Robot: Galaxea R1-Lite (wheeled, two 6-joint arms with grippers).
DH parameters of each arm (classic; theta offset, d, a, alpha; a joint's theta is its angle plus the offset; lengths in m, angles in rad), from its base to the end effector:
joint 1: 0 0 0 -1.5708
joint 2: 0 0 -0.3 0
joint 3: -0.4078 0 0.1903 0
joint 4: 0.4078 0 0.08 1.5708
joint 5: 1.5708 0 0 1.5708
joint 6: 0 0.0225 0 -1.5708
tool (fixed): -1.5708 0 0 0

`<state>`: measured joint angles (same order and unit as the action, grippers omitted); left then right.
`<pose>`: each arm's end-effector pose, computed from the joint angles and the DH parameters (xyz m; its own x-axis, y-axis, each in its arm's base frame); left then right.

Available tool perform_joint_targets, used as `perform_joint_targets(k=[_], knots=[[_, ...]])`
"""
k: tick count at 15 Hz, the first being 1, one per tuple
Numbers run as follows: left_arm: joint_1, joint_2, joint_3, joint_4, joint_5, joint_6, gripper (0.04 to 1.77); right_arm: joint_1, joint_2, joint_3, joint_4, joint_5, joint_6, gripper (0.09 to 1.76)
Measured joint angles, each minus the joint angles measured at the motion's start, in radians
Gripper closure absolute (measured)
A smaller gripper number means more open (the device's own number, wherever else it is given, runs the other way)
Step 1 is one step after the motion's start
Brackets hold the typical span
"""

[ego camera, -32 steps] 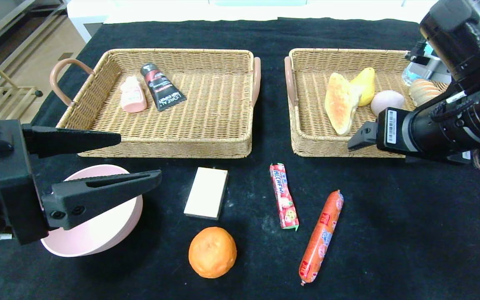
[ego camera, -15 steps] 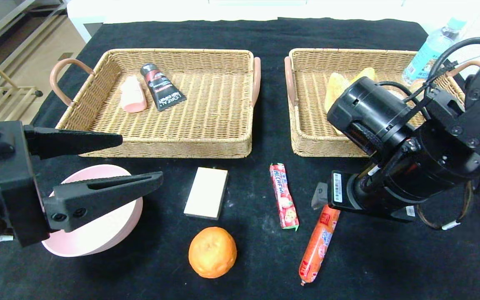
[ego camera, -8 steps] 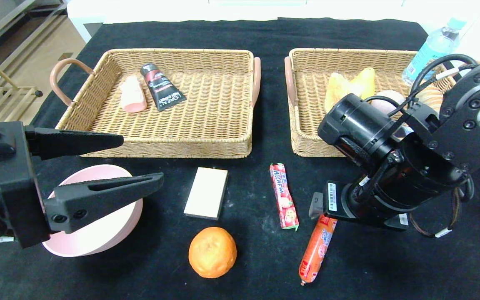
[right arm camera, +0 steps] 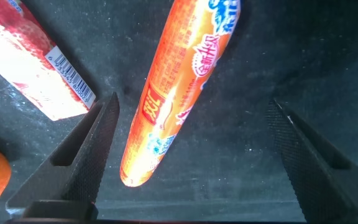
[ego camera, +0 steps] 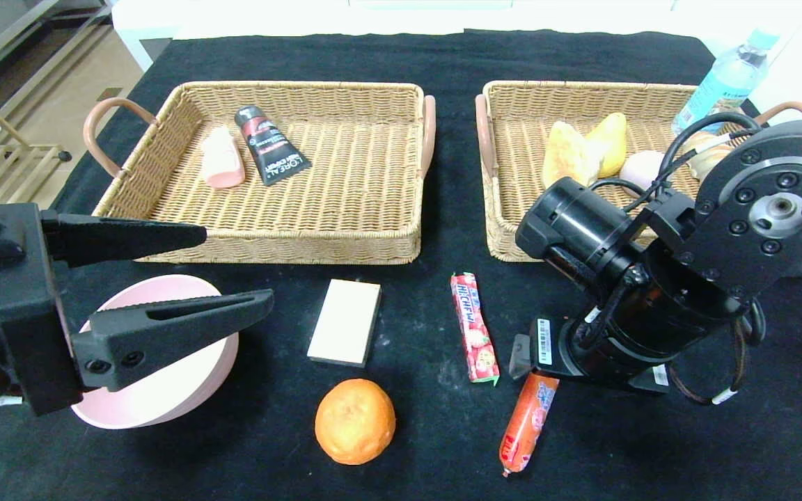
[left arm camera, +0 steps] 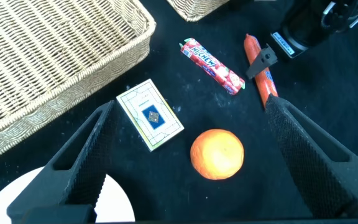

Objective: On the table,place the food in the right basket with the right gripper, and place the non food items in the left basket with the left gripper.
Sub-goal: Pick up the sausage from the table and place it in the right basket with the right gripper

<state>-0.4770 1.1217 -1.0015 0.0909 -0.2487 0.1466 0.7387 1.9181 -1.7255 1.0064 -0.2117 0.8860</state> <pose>0.1323 -0.0746 0.3029 0.7289 -0.6538 -0.2031 0.6789 0.7284 0.0918 0.2435 0.2154 0.2277 0.4041 0.0838 -0.9109 0.1529 0.9756 0.1576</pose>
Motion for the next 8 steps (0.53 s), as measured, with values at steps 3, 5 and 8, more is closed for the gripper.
perform_joint_targets(k=[3, 5, 8], knots=[[0.000, 0.000, 0.000, 0.000, 0.000, 0.000, 0.09, 0.001, 0.004, 0.000, 0.000, 0.000, 0.000, 0.14], [0.000, 0.000, 0.000, 0.000, 0.000, 0.000, 0.09, 0.004, 0.006, 0.000, 0.000, 0.000, 0.000, 0.14], [0.000, 0.000, 0.000, 0.000, 0.000, 0.000, 0.09, 0.007, 0.009, 0.000, 0.000, 0.000, -0.001, 0.14]])
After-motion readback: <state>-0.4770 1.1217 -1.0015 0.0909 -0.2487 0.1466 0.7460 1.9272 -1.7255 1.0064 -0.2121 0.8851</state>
